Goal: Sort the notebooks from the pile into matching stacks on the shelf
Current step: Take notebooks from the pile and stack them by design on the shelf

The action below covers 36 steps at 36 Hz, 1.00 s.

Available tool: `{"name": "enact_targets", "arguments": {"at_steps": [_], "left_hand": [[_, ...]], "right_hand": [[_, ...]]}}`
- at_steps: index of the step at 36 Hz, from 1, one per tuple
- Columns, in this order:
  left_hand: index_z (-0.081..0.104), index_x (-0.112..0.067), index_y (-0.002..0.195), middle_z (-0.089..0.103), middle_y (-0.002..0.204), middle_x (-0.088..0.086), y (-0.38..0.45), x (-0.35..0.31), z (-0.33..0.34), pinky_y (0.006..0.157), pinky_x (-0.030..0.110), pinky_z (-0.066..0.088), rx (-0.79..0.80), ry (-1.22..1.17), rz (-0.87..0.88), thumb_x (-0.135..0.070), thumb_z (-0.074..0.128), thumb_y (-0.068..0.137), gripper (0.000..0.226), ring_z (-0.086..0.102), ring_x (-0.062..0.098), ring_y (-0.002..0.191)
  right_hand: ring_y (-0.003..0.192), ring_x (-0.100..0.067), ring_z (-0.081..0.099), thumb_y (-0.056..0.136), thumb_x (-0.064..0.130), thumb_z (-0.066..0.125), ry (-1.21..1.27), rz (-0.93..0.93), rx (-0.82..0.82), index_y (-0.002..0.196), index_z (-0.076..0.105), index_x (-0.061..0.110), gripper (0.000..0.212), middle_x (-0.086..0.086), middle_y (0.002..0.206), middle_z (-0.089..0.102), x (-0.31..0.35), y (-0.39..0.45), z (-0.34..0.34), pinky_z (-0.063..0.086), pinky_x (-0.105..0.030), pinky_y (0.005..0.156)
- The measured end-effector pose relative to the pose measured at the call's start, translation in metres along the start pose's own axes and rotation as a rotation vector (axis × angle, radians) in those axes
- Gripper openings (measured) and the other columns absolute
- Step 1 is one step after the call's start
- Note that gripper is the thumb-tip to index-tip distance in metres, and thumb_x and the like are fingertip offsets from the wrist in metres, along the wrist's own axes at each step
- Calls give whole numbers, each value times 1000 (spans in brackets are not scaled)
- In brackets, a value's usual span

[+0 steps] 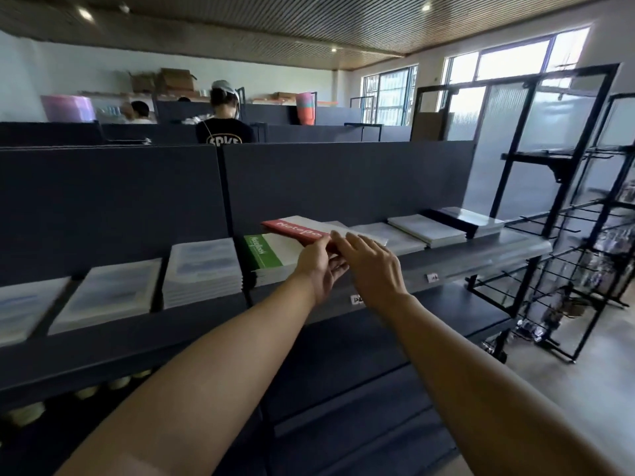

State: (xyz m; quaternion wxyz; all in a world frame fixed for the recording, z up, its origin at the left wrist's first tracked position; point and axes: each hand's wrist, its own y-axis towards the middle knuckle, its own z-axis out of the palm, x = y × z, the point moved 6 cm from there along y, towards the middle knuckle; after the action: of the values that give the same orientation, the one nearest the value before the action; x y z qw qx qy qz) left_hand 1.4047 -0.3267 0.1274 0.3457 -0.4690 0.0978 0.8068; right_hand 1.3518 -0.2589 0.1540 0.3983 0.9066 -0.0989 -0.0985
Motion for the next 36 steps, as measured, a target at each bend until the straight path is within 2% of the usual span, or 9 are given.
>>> {"name": "enact_targets", "arguments": {"at_steps": [5, 7, 10, 15, 18, 22, 27, 32, 36], "left_hand": [[62, -6, 99, 64, 87, 11, 35, -13, -9, 60, 32, 49, -52, 63, 53, -16, 44, 99, 20, 61, 22, 74], [61, -10, 90, 63, 80, 8, 50, -20, -17, 56, 28, 46, -87, 158, 92, -15, 45, 98, 18, 59, 20, 68], [58, -7, 113, 64, 86, 8, 71, -28, -22, 61, 27, 50, -52, 218, 124, -12, 45, 98, 20, 61, 19, 72], [56, -13, 114, 67, 91, 4, 88, -28, -17, 53, 22, 52, 72, 369, 118, -10, 49, 98, 18, 64, 15, 76], [58, -12, 118, 69, 103, 4, 101, -19, -16, 65, 27, 53, 78, 477, 96, -13, 50, 99, 21, 65, 15, 84], [55, -14, 122, 65, 117, 4, 113, -10, -3, 79, 29, 47, 92, 589, 118, -15, 50, 99, 23, 61, 16, 97], [50, -8, 132, 61, 122, 8, 126, -3, 14, 87, 33, 48, 15, 542, 161, -15, 47, 101, 32, 59, 23, 108], [44, -16, 137, 58, 129, 7, 144, -7, 30, 88, 35, 49, -124, 592, 255, -22, 44, 102, 35, 58, 22, 108], [35, -17, 139, 53, 132, 9, 156, -12, 31, 92, 44, 50, -277, 594, 271, -20, 48, 100, 42, 57, 27, 113]], "right_hand": [[131, -25, 44, 93, 22, 57, 128, -21, 248, 145, 37, 18, 56, -4, 146, 43, -5, 17, 27, 45, -42, 98], [128, -22, 47, 96, 43, 49, 171, -13, 278, 143, 38, 25, 52, 2, 144, 44, -10, 25, 31, 44, -39, 94], [119, -24, 53, 96, 53, 40, 226, 138, 341, 141, 40, 27, 52, 0, 140, 50, -32, 36, 44, 44, -36, 83], [122, -31, 51, 101, 45, 34, 310, 511, 387, 151, 20, 25, 55, -10, 143, 46, -91, 45, 79, 43, -39, 88], [118, -30, 52, 98, 34, 48, 603, 750, 392, 153, 5, 23, 71, -11, 136, 49, -117, 41, 105, 45, -44, 93], [112, -29, 55, 88, 16, 65, 929, 979, 284, 144, 29, 18, 67, -13, 128, 52, -144, 35, 124, 49, -42, 90], [86, -18, 56, 85, 3, 65, 1005, 994, 156, 118, 50, 4, 36, -6, 106, 59, -171, 45, 118, 41, -16, 53], [81, -19, 58, 91, 21, 63, 968, 920, 156, 103, 53, 11, 18, -10, 107, 65, -193, 59, 120, 47, -27, 62], [77, -16, 54, 98, 28, 50, 983, 875, 294, 117, 53, 7, 29, -11, 107, 61, -199, 71, 129, 42, -28, 60]]}}
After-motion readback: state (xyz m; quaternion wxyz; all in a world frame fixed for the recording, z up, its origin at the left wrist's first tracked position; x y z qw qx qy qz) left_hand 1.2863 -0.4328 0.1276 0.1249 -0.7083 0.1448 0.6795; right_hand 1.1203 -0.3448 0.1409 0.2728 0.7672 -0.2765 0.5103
